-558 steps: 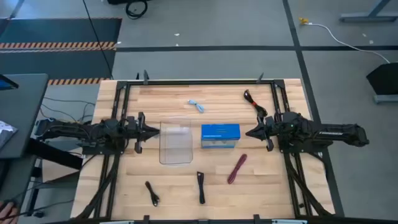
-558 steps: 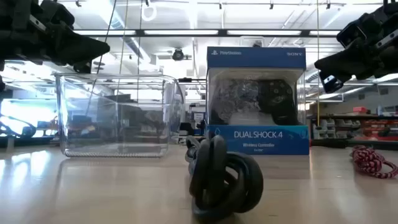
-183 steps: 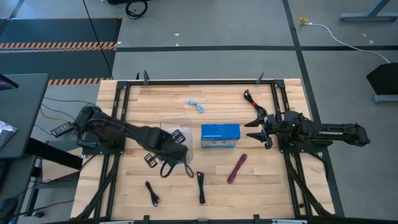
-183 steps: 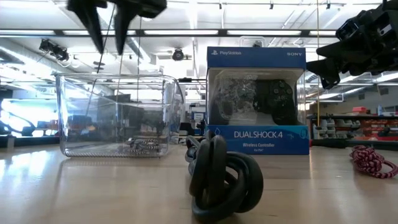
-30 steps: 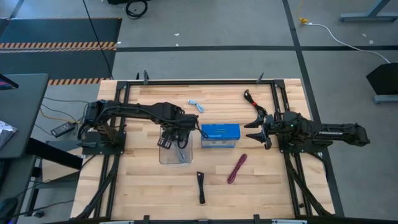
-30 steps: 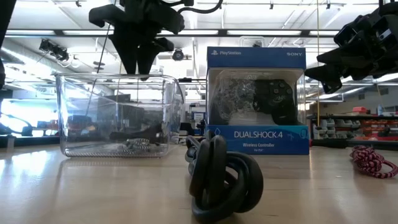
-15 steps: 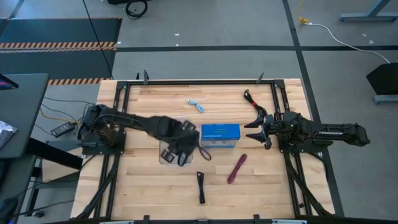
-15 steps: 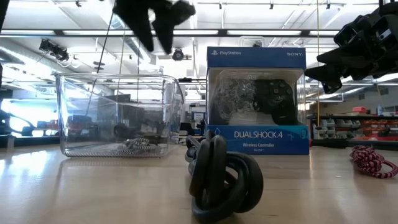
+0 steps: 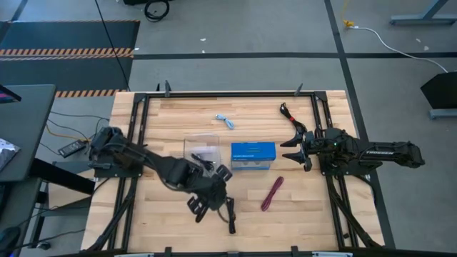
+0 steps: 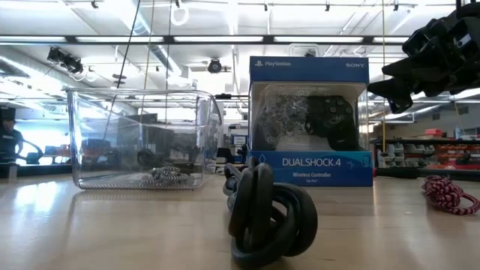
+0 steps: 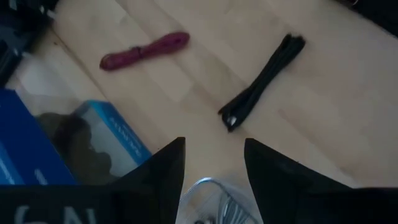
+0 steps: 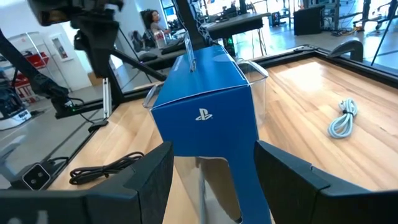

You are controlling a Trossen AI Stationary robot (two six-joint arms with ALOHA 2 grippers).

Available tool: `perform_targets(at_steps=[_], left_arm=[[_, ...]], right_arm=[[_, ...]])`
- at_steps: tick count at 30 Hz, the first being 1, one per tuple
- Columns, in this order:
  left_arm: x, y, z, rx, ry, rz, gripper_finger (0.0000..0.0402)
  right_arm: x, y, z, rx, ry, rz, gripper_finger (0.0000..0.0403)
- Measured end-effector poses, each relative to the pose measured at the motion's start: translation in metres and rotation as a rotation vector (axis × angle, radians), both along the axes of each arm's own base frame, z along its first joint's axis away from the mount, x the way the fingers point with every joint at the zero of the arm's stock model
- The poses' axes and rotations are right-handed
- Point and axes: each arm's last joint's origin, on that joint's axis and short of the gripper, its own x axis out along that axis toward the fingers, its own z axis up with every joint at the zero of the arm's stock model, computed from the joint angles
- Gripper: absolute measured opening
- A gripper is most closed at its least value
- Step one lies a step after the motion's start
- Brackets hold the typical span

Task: Pick and place USB-C Cables
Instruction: Put the top black charger cable into the transparent bin

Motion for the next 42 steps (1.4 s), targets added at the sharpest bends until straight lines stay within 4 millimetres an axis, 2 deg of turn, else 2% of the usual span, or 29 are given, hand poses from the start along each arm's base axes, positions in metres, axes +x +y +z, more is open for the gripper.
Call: perform_targets(at_steps=[8, 12, 15, 19, 25, 32, 37, 42], left_arm=[[-0.006, -0.015, 0.001, -0.081, -0.014, 0.11, 0.0172], [-0.007, -0.017, 0.001, -0.167, -0.003, 0.256, 0.0172], [-0.008, -0.016, 0.0, -0.222, 0.009, 0.353, 0.0172], [-0.008, -0.013, -0.001, -0.242, 0.016, 0.42, 0.0172], [-0.007, -0.011, 0.0, -0.21, -0.015, 0.442, 0.0172], [-0.003, -0.004, 0.0, -0.193, -0.032, 0.471, 0.0172], [-0.007, -0.002, -0.001, -0.147, -0.017, 0.489, 0.0172], [-0.016, 0.003, -0.002, -0.115, 0.038, 0.566, 0.0172]], right_arm=[[0.0, 0.0, 0.002, 0.003, -0.017, -0.001, 0.0229], [0.0, 0.0, 0.012, -0.074, -0.126, -0.003, 0.0229], [-0.001, -0.002, 0.022, -0.1, -0.207, -0.083, 0.0229], [-0.001, -0.006, 0.038, -0.153, -0.204, -0.225, 0.0229], [0.005, -0.013, 0.067, -0.209, -0.003, -0.391, 0.0229], [0.031, -0.029, 0.099, -0.261, 0.356, -0.591, 0.0221], [0.055, -0.055, 0.095, -0.282, 0.634, -0.691, 0.0207], [0.07, -0.088, 0.073, -0.241, 0.837, -0.743, 0.0203]])
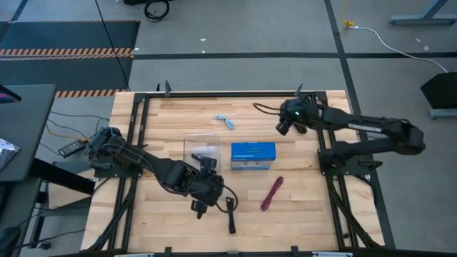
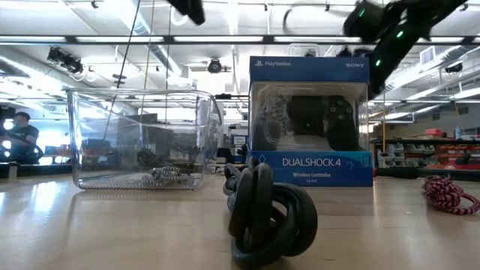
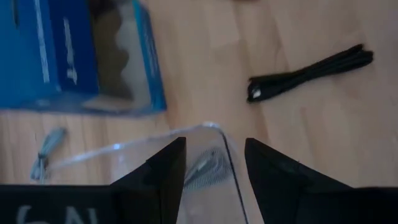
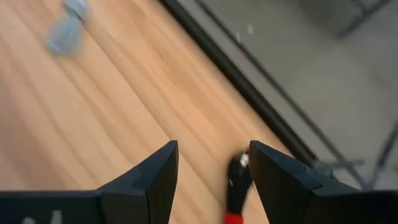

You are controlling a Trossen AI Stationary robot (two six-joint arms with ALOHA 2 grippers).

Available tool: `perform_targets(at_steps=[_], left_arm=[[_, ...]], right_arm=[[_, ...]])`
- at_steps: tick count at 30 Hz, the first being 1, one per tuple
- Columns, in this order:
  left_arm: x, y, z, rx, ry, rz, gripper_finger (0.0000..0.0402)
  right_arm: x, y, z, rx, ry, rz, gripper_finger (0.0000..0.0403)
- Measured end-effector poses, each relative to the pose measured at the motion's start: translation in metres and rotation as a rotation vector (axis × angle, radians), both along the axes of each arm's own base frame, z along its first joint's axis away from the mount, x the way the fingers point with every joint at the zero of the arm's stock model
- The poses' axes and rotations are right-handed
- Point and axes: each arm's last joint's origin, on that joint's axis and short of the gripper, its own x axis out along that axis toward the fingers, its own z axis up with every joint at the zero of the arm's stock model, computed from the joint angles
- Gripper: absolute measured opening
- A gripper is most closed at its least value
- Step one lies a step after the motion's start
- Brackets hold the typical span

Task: Pick and place USB-C Cables
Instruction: Put the top black charger cable into the transparent bin

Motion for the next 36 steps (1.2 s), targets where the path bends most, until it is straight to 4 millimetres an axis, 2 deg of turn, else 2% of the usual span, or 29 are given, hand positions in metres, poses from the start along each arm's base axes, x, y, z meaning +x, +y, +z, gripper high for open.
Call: perform_targets(at_steps=[7, 14, 25, 32, 36], left_arm=[[-0.011, -0.011, 0.001, -0.009, 0.023, 0.006, 0.0171], [-0.016, -0.018, 0.003, -0.004, 0.002, 0.027, 0.0171], [-0.025, -0.027, 0.002, -0.002, 0.016, 0.04, 0.0171], [-0.025, -0.028, 0.001, -0.009, 0.016, 0.053, 0.0171], [-0.026, -0.028, 0.001, -0.007, 0.019, 0.05, 0.0171]], right_arm=[[0.0, -0.041, -0.024, 0.189, 0.225, -0.115, 0.0204], [0.002, -0.066, -0.041, 0.323, 0.379, -0.169, 0.0204], [0.001, -0.072, -0.076, 0.474, 0.545, -0.219, 0.0204], [0.003, -0.071, -0.088, 0.575, 0.548, -0.211, 0.0202], [0.002, -0.073, -0.09, 0.576, 0.549, -0.219, 0.02]])
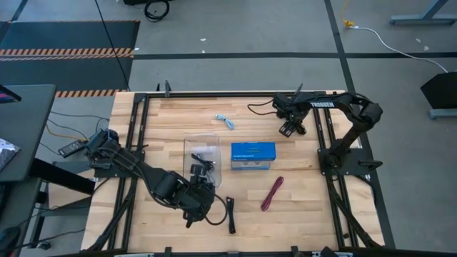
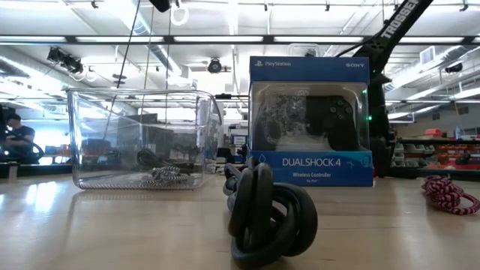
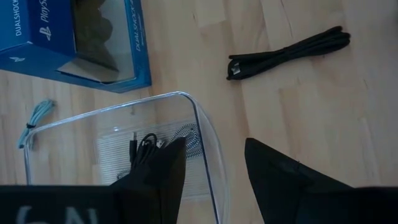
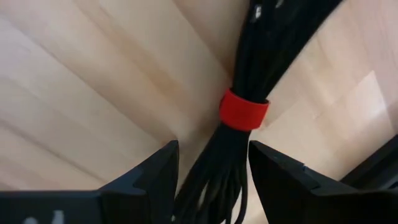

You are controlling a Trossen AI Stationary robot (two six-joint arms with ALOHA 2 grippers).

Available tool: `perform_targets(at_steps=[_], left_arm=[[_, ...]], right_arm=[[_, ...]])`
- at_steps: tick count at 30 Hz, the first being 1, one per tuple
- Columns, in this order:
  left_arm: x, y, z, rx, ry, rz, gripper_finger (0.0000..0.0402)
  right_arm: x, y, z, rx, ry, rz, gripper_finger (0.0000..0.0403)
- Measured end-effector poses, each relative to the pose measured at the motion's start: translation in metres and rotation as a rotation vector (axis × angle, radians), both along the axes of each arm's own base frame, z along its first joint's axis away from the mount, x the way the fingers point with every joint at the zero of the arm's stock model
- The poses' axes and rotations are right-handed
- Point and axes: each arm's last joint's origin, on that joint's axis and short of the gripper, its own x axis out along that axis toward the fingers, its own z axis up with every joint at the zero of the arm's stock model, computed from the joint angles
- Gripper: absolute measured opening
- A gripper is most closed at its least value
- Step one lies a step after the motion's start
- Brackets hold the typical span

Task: Pick and place USB-C Cables
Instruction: Put the top black charger cable into the transparent bin

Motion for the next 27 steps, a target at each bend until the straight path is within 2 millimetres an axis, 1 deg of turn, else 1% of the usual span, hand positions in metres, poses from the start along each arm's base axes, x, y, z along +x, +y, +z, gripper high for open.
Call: perform_targets(at_steps=[3, 6, 8, 12, 13, 15, 17, 19, 21, 24, 27], left_arm=[[0.0, -0.001, 0.0, 0.0, 0.0, -0.001, 0.0171], [0.0, 0.0, 0.0, -0.001, 0.0, -0.001, 0.0171], [0.0, -0.001, 0.0, 0.0, 0.0, -0.001, 0.0171], [0.0, 0.0, 0.0, -0.001, 0.0, 0.0, 0.0171], [0.0, 0.0, 0.0, 0.0, 0.0, 0.0, 0.0171], [0.0, 0.0, 0.0, 0.001, 0.001, -0.001, 0.0171], [0.0, 0.0, 0.0, 0.002, 0.002, 0.0, 0.0171], [0.0, 0.001, 0.0, 0.012, -0.001, 0.006, 0.0171], [0.0, 0.002, 0.0, 0.036, -0.004, 0.01, 0.0171], [-0.001, 0.007, 0.002, 0.076, -0.008, 0.028, 0.0171], [-0.005, 0.019, 0.01, 0.116, -0.015, 0.056, 0.0171]], right_arm=[[-0.002, -0.001, 0.0, -0.006, 0.001, -0.01, 0.0189], [-0.004, -0.003, 0.0, -0.01, 0.007, -0.02, 0.0158], [-0.004, -0.004, 0.0, -0.01, 0.009, -0.022, 0.0126], [-0.005, -0.004, 0.0, -0.008, 0.013, -0.014, 0.0042], [-0.005, -0.004, 0.001, -0.006, 0.014, -0.005, 0.0026], [-0.003, -0.005, 0.003, -0.009, 0.011, 0.003, 0.0021], [0.0, -0.008, 0.009, -0.017, 0.001, 0.005, 0.0029], [0.003, -0.011, 0.018, -0.024, -0.006, 0.006, 0.0033], [0.007, -0.012, 0.032, -0.04, -0.023, 0.018, 0.0028], [0.014, -0.012, 0.062, -0.116, -0.078, 0.052, 0.0019], [0.018, -0.006, 0.097, -0.189, -0.153, 0.077, 0.0019]])
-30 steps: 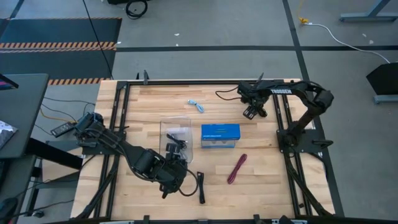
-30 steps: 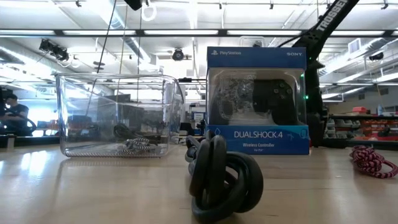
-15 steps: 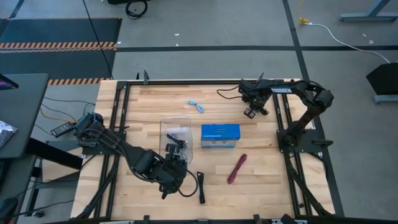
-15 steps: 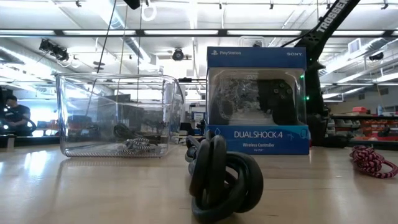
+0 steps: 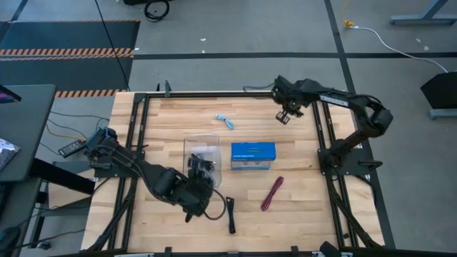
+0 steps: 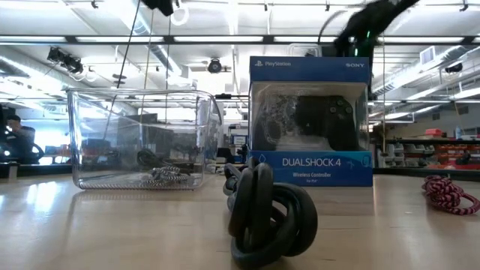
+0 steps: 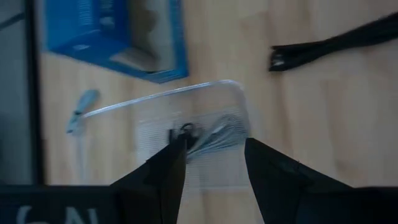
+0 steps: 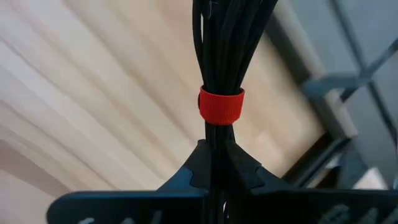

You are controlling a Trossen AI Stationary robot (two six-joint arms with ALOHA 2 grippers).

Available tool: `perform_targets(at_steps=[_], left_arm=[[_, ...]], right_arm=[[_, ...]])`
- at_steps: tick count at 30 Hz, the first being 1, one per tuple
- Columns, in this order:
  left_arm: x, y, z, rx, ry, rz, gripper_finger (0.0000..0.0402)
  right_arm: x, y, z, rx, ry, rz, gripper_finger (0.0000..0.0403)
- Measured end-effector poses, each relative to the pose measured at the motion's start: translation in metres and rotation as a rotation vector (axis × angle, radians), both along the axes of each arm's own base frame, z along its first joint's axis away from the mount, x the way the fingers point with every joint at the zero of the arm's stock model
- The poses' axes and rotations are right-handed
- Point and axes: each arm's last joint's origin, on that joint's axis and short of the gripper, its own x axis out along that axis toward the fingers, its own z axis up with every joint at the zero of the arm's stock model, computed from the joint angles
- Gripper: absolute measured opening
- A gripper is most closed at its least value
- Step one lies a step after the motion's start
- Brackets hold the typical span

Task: Pick and place USB-C Cables
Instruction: Put the top black charger cable into the transparent bin

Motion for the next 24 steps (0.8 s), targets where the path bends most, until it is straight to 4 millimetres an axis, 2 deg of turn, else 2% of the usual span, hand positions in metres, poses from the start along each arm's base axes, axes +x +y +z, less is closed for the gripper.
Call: perform_targets(at_steps=[4, 9, 16, 24], left_arm=[[-0.003, 0.021, 0.016, 0.033, -0.043, 0.025, 0.0171], [-0.009, 0.051, 0.049, 0.007, -0.194, 0.045, 0.0161], [-0.017, 0.08, 0.091, -0.086, -0.415, -0.008, 0.0121], [-0.013, 0.103, 0.105, -0.121, -0.508, -0.036, 0.0093]], right_arm=[[0.0, 0.018, 0.049, -0.106, -0.141, 0.05, 0.0019], [-0.001, 0.051, 0.09, -0.187, -0.339, 0.174, 0.0019], [0.0, 0.095, 0.117, -0.224, -0.541, 0.367, 0.0019], [0.018, 0.134, 0.13, -0.213, -0.72, 0.583, 0.0019]])
